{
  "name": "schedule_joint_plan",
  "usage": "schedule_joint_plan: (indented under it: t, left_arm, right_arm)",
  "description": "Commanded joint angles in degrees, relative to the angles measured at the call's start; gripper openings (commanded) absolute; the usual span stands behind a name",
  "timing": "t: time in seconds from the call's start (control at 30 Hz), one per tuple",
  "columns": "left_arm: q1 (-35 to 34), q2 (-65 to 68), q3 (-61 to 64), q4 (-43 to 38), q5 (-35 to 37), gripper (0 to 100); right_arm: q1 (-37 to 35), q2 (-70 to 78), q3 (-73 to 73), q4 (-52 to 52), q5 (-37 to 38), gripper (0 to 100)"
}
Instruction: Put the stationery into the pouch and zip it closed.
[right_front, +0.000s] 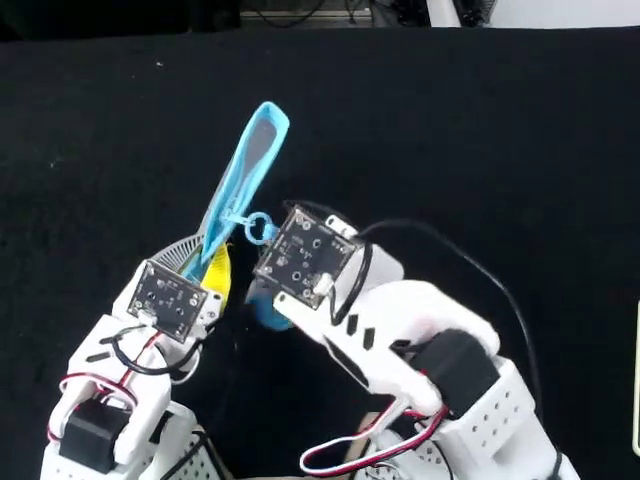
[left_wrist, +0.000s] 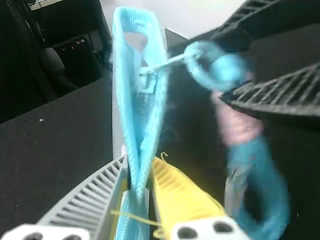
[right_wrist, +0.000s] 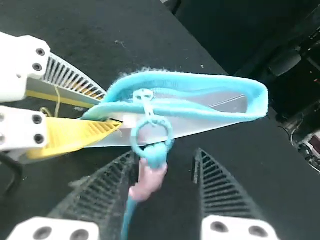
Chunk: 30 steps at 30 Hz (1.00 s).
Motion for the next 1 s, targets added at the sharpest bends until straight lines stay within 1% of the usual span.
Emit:
schedule_joint_plan:
  t: [0.0,0.2,0.4,0.47,0.73,0.97]
  left_arm:
    - [0.57,0.35,-0.31,2.11,-0.62,3]
    - [0.57,0.35,-0.04,2.11,-0.53,3]
    - [0.57,0.35,0.04,1.93,-0.53,3]
    - [0.57,0.35,0.04,1.93,-0.44,3]
    - [0.57,0.35,0.04,2.02,-0.26,3]
    - [0.57,0.35,0.13,1.93,-0.26,3]
  right_arm:
    - [-1.05,-3.56,3.74,-5.19,-0.62,18.0]
    - [-1.32,-9.01,13.49,-13.45,-0.79,18.0]
    - [-2.46,-15.16,17.19,-15.65,-11.34,18.0]
    - [-2.46,-16.40,18.51,-17.49,-13.01,18.0]
    - [-2.37,-16.57,28.44,-32.44,-13.45,18.0]
    - [-2.46,-17.10,28.62,-33.23,-13.54,18.0]
